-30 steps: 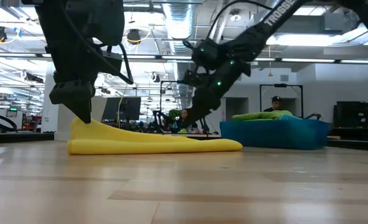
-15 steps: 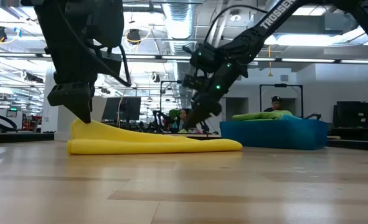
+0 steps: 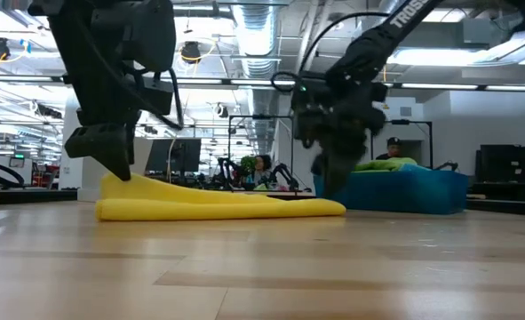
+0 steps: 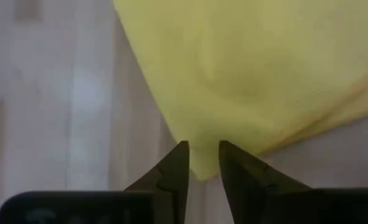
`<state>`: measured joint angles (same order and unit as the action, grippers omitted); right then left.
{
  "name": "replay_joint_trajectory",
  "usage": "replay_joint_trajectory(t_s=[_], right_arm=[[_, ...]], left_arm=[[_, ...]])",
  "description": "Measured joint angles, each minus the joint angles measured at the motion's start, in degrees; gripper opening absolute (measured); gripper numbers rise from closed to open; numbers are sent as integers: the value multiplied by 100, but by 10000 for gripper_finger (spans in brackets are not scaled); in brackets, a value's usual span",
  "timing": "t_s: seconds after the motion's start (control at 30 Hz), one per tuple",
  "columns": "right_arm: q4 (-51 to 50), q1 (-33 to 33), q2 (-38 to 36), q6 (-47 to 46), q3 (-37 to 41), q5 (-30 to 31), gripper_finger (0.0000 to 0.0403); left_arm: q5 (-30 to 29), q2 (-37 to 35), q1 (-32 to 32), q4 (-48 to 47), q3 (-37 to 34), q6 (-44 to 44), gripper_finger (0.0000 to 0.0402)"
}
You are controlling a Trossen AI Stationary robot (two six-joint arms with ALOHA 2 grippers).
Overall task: Fold microfiber towels
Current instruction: Fold the yellow microfiber towel
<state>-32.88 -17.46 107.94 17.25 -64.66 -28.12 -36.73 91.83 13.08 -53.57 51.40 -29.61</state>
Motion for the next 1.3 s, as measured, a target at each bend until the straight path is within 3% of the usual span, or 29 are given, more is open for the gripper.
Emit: replay_joint_trajectory(t_s=[0.23,0.47,0.7,0.83,1.0,1.07,1.3], right_arm=[[1159,682,-55,-1035,787,193,93],[1202,1823,-50,-2277,841,253,91],[1007,2512,-393,-2532,883,775,91],[657,2375,-1131,-2318,877,1234,91],[303,2039,-1823,-1596,881,2890,95],[502,1820,-1919,-1189,871,3242,105],[1500,877,-1461,-180,857,2615,152]], left_arm=[[92,0,0,221,2,413,203],[617,0,25,342,2,409,203],[754,0,112,730,2,735,203],[749,0,109,876,2,824,203],[597,0,109,1102,2,789,203],[637,0,129,1366,2,780,203],[819,0,509,2848,-122,711,203]])
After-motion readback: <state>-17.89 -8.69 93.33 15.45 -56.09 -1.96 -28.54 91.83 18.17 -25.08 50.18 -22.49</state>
